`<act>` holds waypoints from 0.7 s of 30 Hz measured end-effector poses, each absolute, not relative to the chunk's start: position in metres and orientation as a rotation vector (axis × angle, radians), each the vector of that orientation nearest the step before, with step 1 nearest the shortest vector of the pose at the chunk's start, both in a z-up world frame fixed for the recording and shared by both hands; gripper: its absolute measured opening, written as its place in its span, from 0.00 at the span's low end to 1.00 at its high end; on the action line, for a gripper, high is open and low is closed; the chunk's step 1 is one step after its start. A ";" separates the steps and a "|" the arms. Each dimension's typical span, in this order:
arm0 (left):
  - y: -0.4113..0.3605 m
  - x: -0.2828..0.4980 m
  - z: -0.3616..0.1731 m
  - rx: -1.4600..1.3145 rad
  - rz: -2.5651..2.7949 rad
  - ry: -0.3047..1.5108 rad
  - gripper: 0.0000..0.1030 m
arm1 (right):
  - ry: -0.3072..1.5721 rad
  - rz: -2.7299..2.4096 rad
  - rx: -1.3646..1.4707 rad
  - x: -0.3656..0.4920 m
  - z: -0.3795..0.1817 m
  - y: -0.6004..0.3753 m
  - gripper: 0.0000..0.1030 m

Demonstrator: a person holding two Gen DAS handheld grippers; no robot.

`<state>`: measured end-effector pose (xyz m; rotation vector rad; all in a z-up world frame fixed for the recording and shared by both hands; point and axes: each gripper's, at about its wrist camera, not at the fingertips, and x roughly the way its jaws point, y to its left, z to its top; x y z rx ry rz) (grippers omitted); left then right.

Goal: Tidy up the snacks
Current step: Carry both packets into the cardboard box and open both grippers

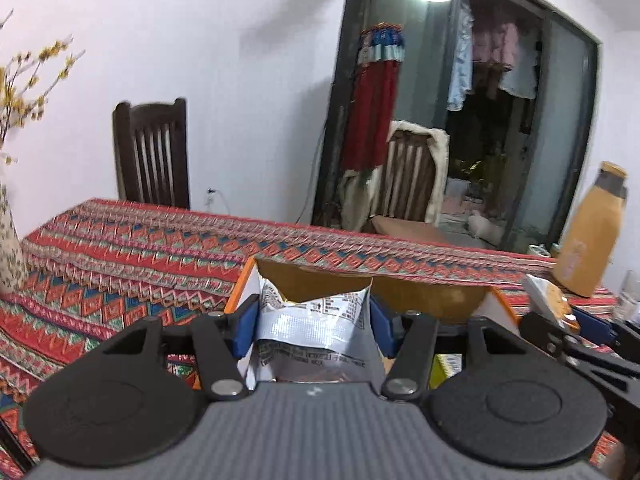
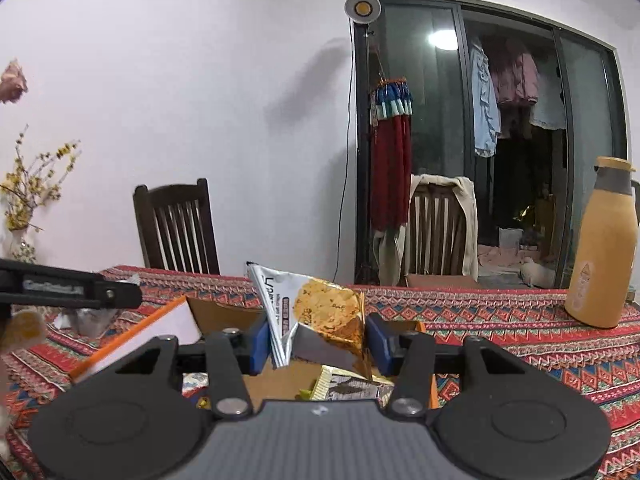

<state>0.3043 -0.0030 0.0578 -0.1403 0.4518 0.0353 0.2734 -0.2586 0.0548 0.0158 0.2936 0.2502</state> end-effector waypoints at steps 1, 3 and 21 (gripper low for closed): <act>-0.001 0.308 0.051 -0.145 0.038 0.459 0.56 | 0.301 0.251 0.011 0.275 0.051 -0.256 0.48; 0.000 0.319 0.040 -0.134 0.037 0.500 0.56 | 0.324 0.256 0.009 0.280 0.044 -0.256 0.48; 0.007 0.300 0.039 -0.172 0.083 0.433 1.00 | 0.375 0.227 0.091 0.278 0.031 -0.264 1.00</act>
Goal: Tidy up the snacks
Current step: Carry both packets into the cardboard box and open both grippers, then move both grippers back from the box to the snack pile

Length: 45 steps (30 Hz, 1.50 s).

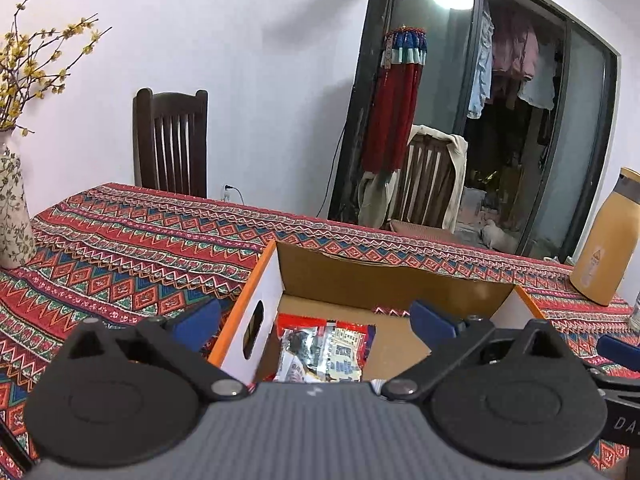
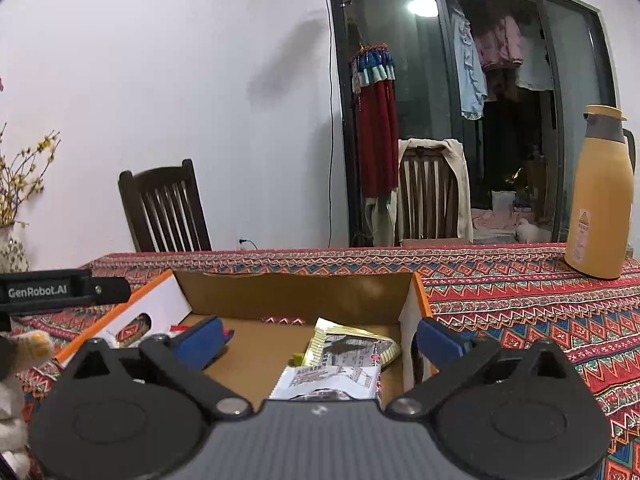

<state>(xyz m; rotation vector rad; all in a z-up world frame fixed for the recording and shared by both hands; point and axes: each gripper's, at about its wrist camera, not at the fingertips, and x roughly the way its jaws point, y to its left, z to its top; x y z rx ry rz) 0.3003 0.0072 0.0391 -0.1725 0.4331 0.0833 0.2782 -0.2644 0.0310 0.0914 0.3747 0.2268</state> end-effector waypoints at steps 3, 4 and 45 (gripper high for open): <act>0.007 0.301 0.039 -0.177 0.083 0.441 1.00 | 0.375 0.218 0.095 0.277 0.029 -0.267 1.00; 0.008 0.301 0.040 -0.178 0.081 0.440 1.00 | 0.375 0.216 0.096 0.278 0.030 -0.265 1.00; 0.029 0.144 0.006 -0.080 -0.008 0.514 1.00 | 0.397 0.207 0.062 0.108 0.019 -0.284 1.00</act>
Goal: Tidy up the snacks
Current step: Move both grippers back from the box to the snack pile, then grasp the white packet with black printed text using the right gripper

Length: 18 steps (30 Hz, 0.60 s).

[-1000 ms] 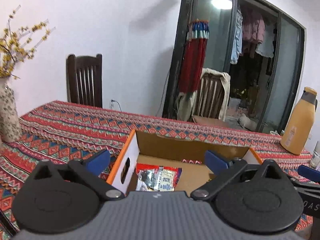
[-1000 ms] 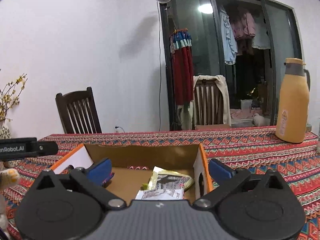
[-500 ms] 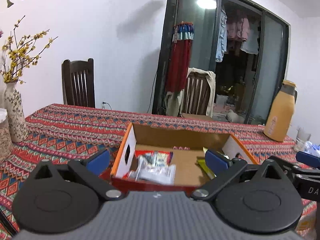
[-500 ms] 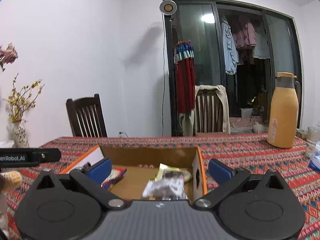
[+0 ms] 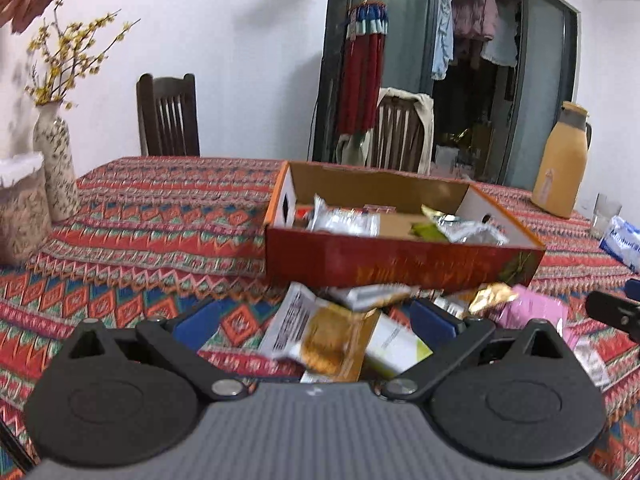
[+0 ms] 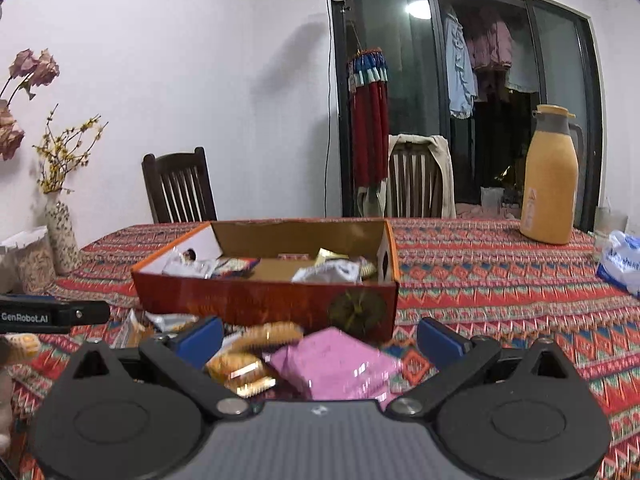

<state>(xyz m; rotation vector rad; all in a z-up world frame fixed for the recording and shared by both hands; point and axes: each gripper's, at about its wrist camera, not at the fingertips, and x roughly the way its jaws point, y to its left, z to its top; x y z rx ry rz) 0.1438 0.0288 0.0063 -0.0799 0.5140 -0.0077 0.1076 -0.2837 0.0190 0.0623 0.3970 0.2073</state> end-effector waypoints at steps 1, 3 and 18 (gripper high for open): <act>0.030 0.142 0.003 -0.078 -0.008 0.517 1.00 | 0.400 0.207 0.062 0.104 0.016 -0.285 1.00; 0.032 0.140 -0.004 -0.069 -0.006 0.520 1.00 | 0.408 0.202 0.067 0.098 0.009 -0.287 1.00; 0.035 0.140 -0.026 -0.059 0.005 0.524 1.00 | 0.528 0.142 0.037 0.090 -0.024 -0.306 1.00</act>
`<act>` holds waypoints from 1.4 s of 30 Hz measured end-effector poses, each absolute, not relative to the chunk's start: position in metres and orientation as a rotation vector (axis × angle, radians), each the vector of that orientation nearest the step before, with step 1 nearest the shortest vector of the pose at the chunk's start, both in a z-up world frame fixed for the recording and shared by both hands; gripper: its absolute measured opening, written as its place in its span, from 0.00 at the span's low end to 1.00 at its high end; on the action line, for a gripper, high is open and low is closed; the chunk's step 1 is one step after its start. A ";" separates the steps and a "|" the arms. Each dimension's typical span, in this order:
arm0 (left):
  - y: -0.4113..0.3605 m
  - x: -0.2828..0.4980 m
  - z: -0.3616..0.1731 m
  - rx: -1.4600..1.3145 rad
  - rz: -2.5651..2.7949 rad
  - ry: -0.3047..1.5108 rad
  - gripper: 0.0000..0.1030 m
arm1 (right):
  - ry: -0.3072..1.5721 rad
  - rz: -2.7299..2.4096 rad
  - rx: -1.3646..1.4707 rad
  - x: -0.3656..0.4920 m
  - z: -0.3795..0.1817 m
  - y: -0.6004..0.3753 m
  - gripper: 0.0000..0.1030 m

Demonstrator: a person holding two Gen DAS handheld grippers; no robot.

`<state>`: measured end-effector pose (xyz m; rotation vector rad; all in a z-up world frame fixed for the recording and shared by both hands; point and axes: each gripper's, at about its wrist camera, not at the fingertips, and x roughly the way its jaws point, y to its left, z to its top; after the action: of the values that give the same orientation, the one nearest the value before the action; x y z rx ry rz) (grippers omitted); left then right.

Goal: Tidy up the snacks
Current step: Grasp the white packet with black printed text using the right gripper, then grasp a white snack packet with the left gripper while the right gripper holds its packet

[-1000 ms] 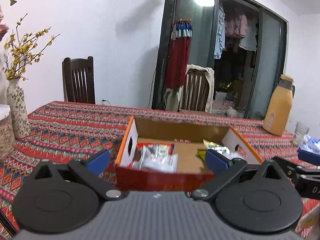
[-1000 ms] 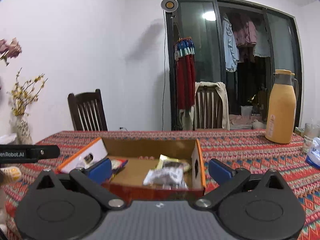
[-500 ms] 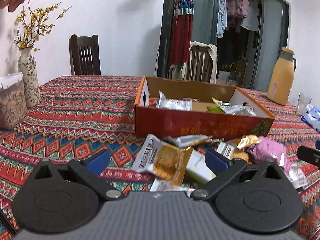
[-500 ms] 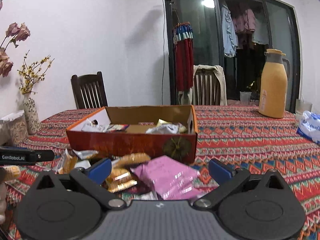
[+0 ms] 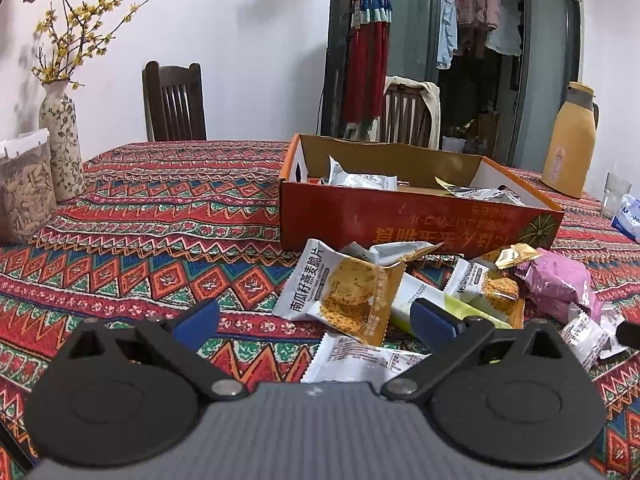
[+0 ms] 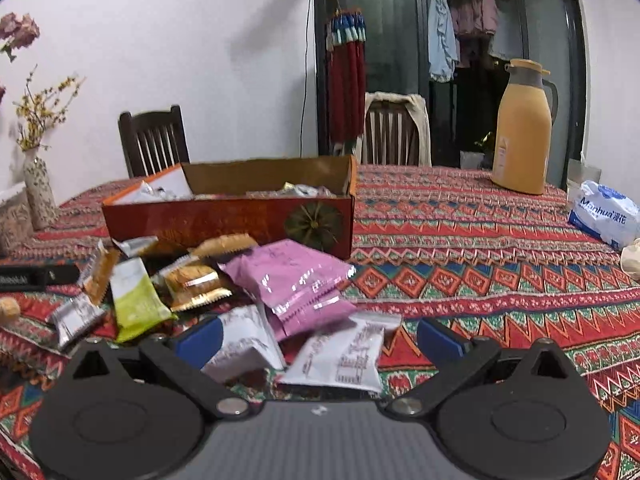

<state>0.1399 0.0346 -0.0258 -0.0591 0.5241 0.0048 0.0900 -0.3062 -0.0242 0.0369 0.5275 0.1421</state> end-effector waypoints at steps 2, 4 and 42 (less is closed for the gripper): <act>0.035 0.140 -0.026 -0.064 0.001 0.529 1.00 | 0.556 0.148 0.037 0.093 -0.028 -0.307 1.00; 0.036 0.140 -0.026 -0.070 -0.004 0.532 1.00 | 0.577 0.146 0.049 0.097 -0.030 -0.308 1.00; 0.039 0.142 -0.028 -0.096 -0.003 0.548 1.00 | 0.644 0.097 0.029 0.117 -0.046 -0.313 0.50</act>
<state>0.1423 0.0385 -0.0282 -0.0957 0.5478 -0.0032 0.1170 -0.3132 -0.0459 0.0290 0.6438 0.0969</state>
